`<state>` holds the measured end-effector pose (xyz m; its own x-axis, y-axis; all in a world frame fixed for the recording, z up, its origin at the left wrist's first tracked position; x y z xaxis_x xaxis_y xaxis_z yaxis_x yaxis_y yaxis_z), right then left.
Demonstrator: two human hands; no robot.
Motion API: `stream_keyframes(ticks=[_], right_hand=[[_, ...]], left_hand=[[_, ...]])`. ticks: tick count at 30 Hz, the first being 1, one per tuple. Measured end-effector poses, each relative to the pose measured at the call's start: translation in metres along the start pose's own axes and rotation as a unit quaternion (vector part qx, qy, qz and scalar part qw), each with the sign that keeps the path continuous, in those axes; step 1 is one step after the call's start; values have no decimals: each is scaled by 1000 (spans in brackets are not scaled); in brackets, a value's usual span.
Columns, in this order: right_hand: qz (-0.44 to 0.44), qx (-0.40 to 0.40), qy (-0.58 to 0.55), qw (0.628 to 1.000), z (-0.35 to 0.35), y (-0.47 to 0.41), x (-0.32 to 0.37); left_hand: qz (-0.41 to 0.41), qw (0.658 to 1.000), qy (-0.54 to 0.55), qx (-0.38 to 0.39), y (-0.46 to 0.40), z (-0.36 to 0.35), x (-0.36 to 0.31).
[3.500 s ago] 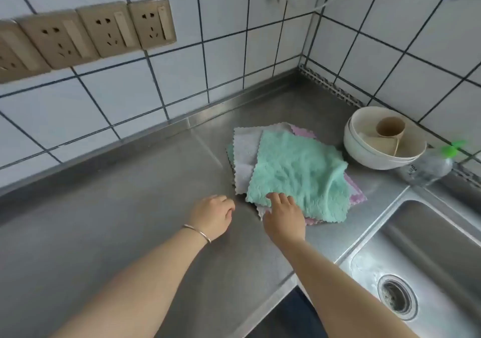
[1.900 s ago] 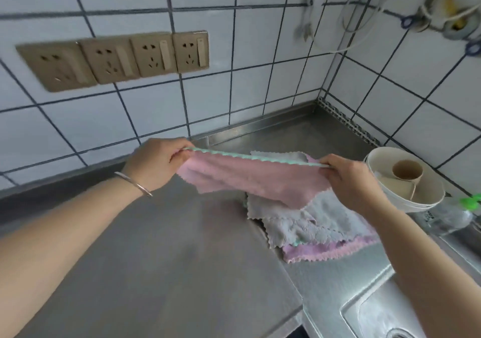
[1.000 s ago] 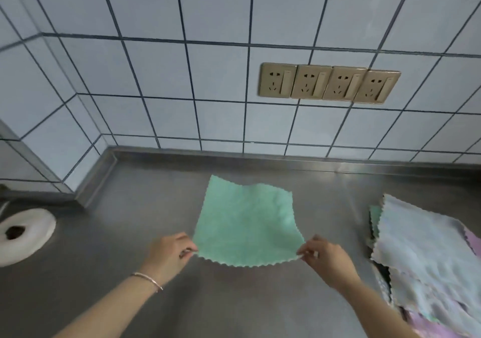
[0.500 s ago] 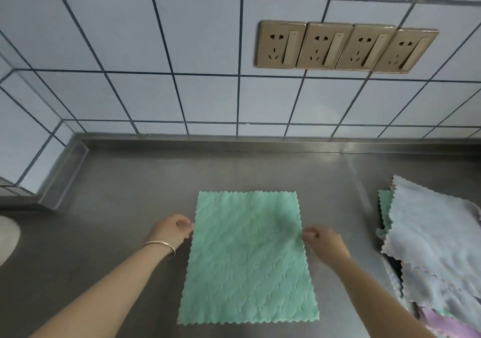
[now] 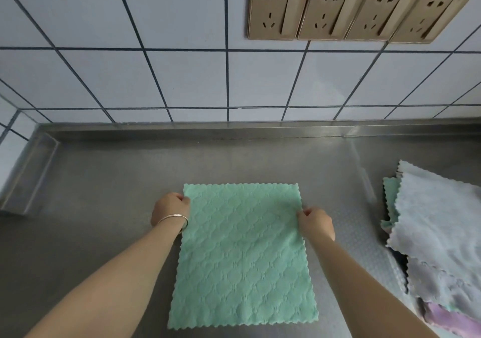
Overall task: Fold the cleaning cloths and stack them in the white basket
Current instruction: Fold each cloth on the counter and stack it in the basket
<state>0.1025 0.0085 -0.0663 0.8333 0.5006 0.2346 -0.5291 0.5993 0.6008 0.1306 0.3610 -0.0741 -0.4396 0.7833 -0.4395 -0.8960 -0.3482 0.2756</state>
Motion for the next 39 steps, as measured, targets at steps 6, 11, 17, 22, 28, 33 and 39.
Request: stream_keyframes(ticks=[6, 11, 17, 22, 28, 33, 39], right_hand=[[191, -76, 65, 977, -4, 47, -13], [433, -66, 152, 886, -27, 102, -52], [536, -139, 251, 794, -44, 141, -103], [524, -146, 249, 801, -50, 147, -120], [439, -157, 266, 844, -34, 138, -119], [413, -108, 205, 881, -17, 126, -119], [319, 33, 282, 904, 3, 136, -133]], left_hand=[[-94, 995, 15, 22, 41, 9, 0], [-302, 939, -25, 161, 118, -1, 1], [-487, 840, -198, 132, 190, -12, 15], [-496, 819, -263, 120, 225, -20, 27], [-463, 854, -220, 83, 215, -17, 34], [-386, 900, -152, 134, 201, -10, 28], [-351, 900, -141, 217, 211, 18, 30]])
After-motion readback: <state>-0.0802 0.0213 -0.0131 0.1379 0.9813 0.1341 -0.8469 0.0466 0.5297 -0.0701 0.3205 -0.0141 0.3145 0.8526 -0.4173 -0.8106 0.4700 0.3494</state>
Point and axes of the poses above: each hand's wrist, its own y-axis away from the middle knuckle, its own z-axis out of the back of the hand, x = y × z, the point moved 5 cm from there along -y, towards the middle knuckle, and after that the axes turned 14 degrees about -z, right-handed, at the moved point
